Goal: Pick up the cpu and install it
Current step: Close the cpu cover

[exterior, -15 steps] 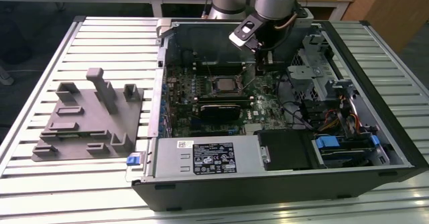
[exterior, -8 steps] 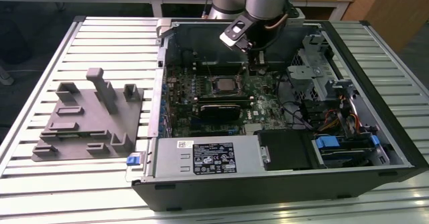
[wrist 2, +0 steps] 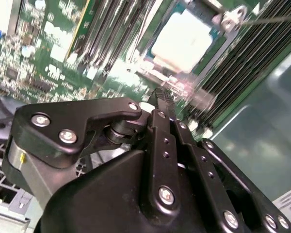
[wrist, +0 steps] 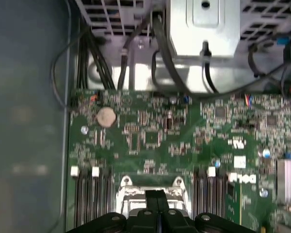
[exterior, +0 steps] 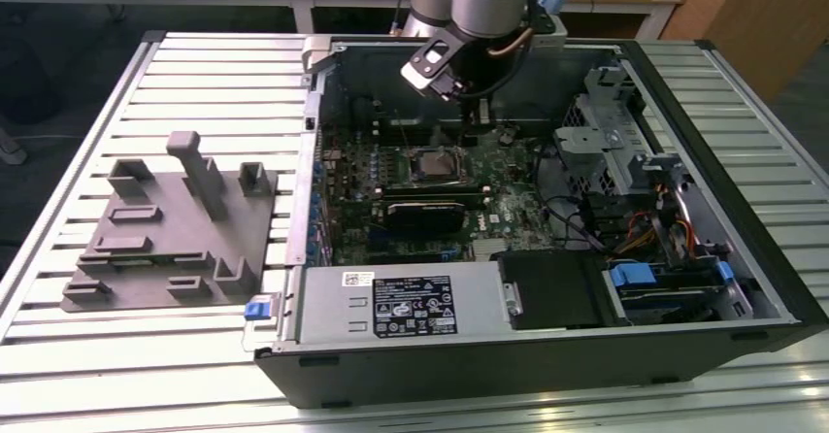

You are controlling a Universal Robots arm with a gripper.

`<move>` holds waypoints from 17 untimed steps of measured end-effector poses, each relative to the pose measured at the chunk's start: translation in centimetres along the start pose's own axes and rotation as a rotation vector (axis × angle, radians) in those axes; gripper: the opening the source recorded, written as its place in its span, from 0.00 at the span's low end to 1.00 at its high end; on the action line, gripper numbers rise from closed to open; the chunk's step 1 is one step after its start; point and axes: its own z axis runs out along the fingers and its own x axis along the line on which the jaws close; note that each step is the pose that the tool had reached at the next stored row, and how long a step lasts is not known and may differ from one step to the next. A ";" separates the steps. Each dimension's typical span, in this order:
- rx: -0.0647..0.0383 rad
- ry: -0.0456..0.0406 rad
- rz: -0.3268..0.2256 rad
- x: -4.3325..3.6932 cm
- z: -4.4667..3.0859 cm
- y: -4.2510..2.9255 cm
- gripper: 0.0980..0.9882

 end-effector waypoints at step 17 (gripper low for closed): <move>0.000 -0.0004 0.010 -0.01 0.53 -2.24 0.01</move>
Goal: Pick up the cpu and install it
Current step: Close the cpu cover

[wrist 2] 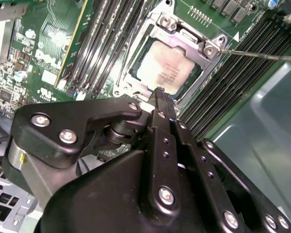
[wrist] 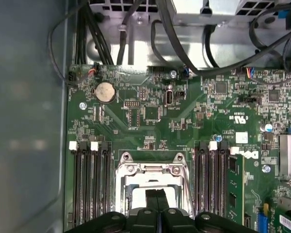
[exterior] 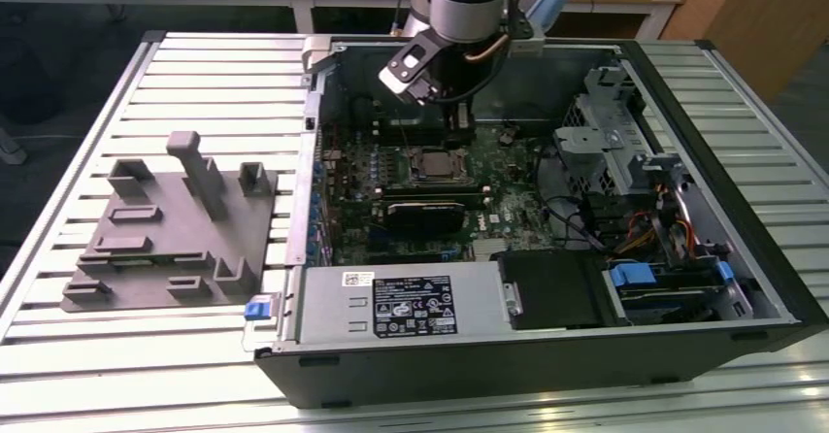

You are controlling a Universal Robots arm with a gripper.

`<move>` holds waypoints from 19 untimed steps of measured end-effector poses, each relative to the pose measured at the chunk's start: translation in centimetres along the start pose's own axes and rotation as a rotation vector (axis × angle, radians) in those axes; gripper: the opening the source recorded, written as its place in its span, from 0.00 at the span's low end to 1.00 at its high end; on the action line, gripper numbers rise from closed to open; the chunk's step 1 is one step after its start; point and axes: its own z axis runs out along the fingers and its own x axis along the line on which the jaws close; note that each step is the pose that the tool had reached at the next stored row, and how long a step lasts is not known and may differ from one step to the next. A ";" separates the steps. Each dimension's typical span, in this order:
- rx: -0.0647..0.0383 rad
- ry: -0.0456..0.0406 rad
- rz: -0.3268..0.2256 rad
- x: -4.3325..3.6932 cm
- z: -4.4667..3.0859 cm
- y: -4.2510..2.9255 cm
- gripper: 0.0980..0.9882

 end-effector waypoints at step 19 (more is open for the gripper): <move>-0.001 0.0023 -0.056 -0.03 0.87 -1.48 0.01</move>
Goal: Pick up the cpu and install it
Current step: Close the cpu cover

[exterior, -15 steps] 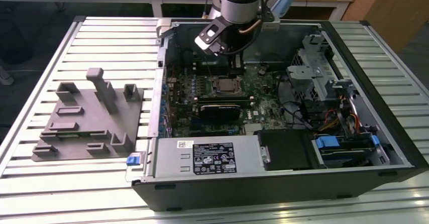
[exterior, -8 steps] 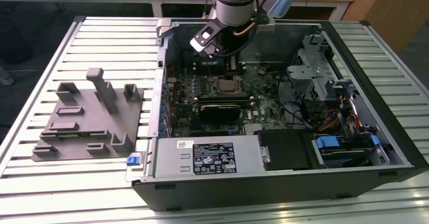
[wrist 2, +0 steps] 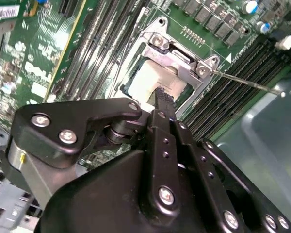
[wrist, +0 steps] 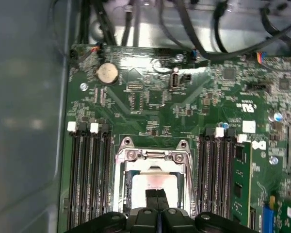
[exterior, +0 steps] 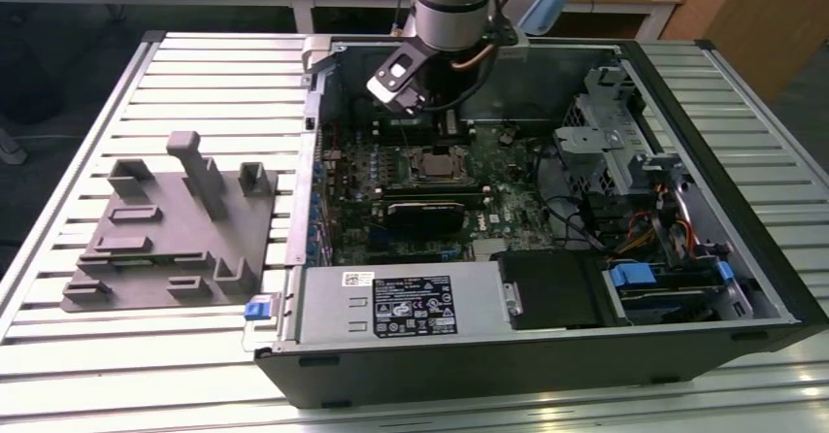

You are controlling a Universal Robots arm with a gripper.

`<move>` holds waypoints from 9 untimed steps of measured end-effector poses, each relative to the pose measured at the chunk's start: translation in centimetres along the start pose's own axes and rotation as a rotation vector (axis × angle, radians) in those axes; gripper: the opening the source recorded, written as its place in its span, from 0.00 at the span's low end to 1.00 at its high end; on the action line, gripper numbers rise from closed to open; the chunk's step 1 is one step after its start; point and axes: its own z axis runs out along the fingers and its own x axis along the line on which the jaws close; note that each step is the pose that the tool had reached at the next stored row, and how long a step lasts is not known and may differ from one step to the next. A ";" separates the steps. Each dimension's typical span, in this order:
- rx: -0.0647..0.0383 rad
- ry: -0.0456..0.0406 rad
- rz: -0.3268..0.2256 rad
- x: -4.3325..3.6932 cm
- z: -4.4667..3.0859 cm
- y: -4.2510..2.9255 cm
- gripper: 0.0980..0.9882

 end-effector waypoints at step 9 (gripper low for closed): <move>-0.002 0.0069 -0.163 0.00 0.11 0.00 0.01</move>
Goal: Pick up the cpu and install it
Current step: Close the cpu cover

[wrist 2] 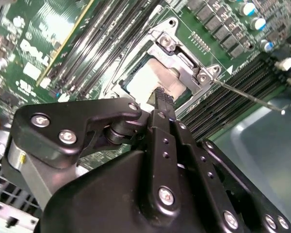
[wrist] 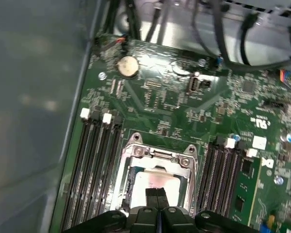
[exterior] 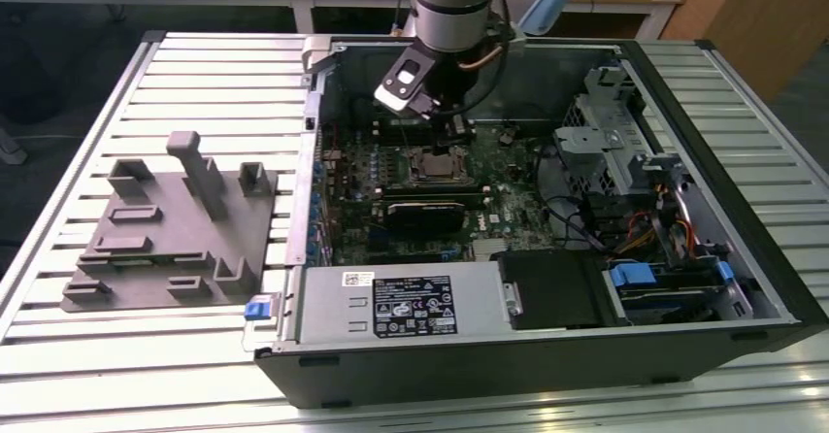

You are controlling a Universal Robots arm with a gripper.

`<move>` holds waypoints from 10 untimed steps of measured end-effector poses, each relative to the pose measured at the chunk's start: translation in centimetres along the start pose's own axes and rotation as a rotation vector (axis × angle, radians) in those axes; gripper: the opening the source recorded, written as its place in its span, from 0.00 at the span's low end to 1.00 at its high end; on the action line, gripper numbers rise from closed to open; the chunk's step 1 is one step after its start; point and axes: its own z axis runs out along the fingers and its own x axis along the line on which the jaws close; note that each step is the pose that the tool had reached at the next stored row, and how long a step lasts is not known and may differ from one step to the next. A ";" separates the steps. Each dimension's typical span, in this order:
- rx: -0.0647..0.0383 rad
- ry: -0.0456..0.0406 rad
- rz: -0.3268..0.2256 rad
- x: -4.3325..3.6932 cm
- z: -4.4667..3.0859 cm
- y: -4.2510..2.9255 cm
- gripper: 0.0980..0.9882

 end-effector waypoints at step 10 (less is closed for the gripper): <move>-0.003 0.0086 -0.203 0.00 0.12 0.00 0.01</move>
